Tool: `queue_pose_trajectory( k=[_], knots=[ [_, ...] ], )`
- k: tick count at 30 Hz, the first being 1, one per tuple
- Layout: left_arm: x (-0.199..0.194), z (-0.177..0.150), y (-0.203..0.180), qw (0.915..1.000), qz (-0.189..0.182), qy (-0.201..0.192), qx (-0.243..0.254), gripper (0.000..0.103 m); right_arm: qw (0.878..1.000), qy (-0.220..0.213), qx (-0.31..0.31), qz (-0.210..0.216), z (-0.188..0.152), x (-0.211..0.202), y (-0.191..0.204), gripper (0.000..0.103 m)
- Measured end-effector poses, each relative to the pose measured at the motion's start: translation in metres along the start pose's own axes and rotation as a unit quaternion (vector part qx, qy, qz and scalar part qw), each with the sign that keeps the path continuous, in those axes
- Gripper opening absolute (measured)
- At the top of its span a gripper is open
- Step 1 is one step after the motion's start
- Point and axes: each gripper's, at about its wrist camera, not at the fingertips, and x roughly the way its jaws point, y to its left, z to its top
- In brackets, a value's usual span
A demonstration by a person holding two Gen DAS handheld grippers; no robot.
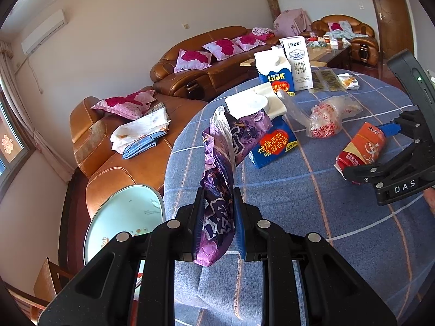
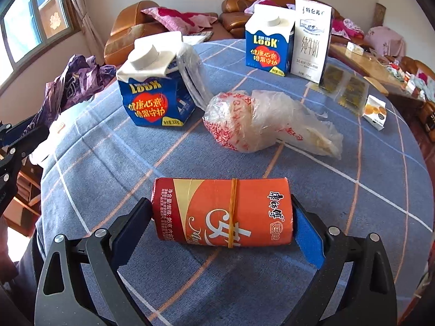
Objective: Collect trash
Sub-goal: 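Carry the purple wrapper and the orange snack roll over the green bin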
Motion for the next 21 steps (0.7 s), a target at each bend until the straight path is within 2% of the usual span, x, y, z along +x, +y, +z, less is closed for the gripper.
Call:
queue_pose_trajectory(
  k=[7,12,21],
  knots=[
    [-0.011,0.0,0.013,0.9997,0.018,-0.008,-0.014,0.02,0.997,-0.074,0.022,-0.008,-0.001,-0.035,0.01,0.094],
    [-0.012,-0.002,0.029,0.9985,0.049,0.0,-0.023,0.02,0.991,-0.128,-0.002,-0.033,0.002,-0.046,0.037,0.094],
    [-0.013,-0.011,0.064,0.9945,0.092,0.01,-0.05,0.02,0.982,-0.179,-0.03,-0.05,0.016,-0.042,0.077,0.094]
  ],
)
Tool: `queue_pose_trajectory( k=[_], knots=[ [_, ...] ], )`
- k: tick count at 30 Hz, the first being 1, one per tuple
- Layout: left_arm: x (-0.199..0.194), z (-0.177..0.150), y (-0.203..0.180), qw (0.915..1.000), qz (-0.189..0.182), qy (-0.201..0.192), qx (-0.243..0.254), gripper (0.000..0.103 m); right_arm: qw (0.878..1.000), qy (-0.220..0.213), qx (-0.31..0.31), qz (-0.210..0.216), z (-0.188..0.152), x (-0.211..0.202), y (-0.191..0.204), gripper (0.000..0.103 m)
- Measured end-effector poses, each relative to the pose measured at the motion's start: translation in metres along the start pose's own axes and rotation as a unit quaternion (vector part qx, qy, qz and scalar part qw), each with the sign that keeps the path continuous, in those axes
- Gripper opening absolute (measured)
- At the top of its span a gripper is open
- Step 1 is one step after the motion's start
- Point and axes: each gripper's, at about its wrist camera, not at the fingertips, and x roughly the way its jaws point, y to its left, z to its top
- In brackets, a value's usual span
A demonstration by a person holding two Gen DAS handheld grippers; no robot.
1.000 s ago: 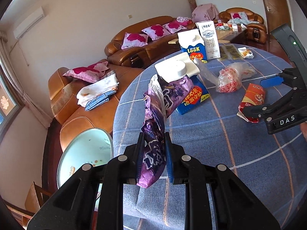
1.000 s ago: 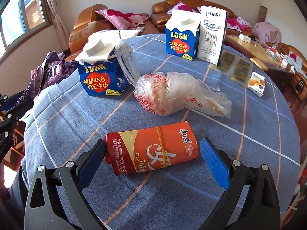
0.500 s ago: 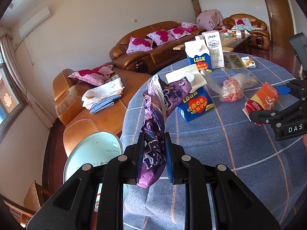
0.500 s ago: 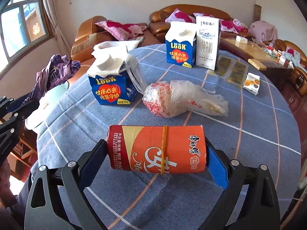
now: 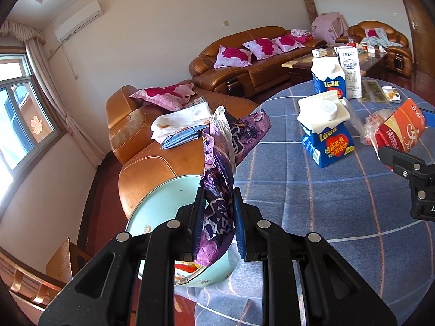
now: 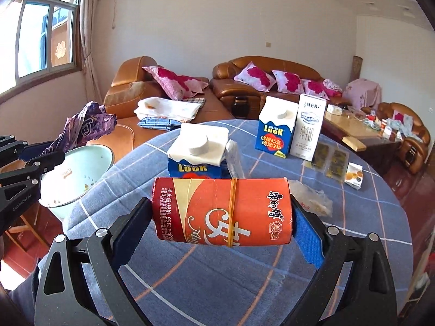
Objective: Collect trash
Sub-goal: 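Carry the purple wrapper and the orange snack roll over the green bin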
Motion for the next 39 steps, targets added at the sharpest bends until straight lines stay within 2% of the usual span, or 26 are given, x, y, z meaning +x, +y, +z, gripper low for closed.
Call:
queue_pose_trajectory(
  k=[6,22,39],
  knots=[
    [0.003,-0.004,0.022,0.9997,0.02,0.002,-0.013,0.02,1.0,-0.017,-0.013,0.006,0.013,0.007,0.021,0.094],
    [0.011,-0.012,0.071,0.9965,0.071,0.012,-0.043,0.02,0.997,-0.03,-0.057,0.032,0.037,0.034,0.069,0.094],
    [0.02,-0.022,0.095,0.9931,0.102,0.03,-0.051,0.02,0.995,-0.025,-0.081,0.06,0.045,0.062,0.1,0.094]
  ],
)
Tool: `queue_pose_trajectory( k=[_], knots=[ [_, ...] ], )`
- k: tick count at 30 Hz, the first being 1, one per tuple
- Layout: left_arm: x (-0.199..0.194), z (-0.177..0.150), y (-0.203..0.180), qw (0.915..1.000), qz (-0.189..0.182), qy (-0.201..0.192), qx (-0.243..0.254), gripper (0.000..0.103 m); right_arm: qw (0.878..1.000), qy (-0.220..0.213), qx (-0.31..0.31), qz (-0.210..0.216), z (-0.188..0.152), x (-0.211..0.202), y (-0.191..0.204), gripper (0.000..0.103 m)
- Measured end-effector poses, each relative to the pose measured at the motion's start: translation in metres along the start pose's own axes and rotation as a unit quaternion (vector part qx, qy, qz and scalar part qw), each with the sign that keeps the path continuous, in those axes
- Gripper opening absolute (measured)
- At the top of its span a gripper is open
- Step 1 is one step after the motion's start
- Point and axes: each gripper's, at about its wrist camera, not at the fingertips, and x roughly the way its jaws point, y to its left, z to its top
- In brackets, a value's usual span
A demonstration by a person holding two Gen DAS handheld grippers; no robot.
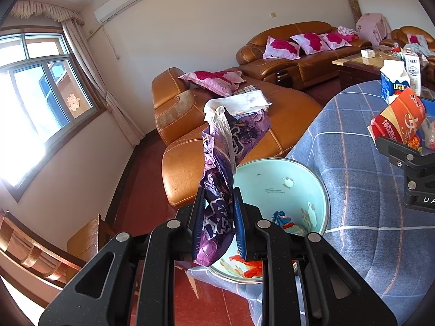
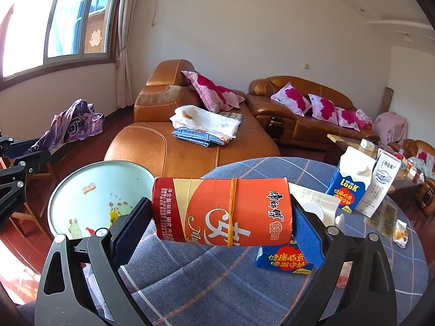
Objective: Collect trash
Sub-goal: 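Carry the purple wrapper and the orange snack roll over the green bin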
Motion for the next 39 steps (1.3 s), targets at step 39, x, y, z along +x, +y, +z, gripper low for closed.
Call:
queue_pose_trajectory(
  k=[39],
  knots=[
    [0.03,-0.01,0.028,0.9979,0.054,0.034,-0.01,0.02,0.997,0.002,-0.051,0.062,0.021,0.041,0.049,0.094]
  ],
)
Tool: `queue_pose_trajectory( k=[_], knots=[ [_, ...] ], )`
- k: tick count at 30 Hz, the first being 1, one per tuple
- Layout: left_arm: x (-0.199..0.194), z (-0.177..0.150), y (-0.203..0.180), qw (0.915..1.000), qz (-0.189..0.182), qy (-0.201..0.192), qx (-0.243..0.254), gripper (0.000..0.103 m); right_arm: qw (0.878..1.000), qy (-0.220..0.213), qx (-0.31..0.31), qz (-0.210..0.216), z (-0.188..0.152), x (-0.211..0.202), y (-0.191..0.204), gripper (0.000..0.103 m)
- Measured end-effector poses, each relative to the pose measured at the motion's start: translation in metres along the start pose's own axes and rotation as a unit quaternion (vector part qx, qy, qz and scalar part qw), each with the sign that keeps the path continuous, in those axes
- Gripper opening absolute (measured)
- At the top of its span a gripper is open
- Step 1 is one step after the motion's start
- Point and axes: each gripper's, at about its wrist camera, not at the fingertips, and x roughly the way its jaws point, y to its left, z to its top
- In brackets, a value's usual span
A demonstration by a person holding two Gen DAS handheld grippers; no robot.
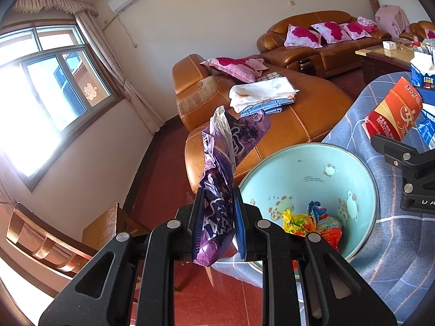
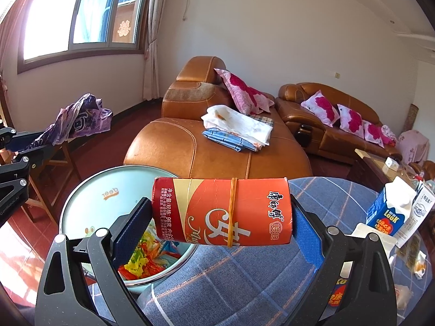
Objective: Collect trash
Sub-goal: 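Carry the purple wrapper and the orange snack roll over the green bin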
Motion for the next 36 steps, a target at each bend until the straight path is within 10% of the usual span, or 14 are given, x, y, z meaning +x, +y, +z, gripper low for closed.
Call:
queue_pose_trajectory(
  k=[36],
  knots=[
    [0.009,-0.004,0.006,0.9999,-0.005,0.011,-0.003,0.02,0.999,0.008,-0.02,0.023,0.005,0.015,0.02,0.094]
  ],
)
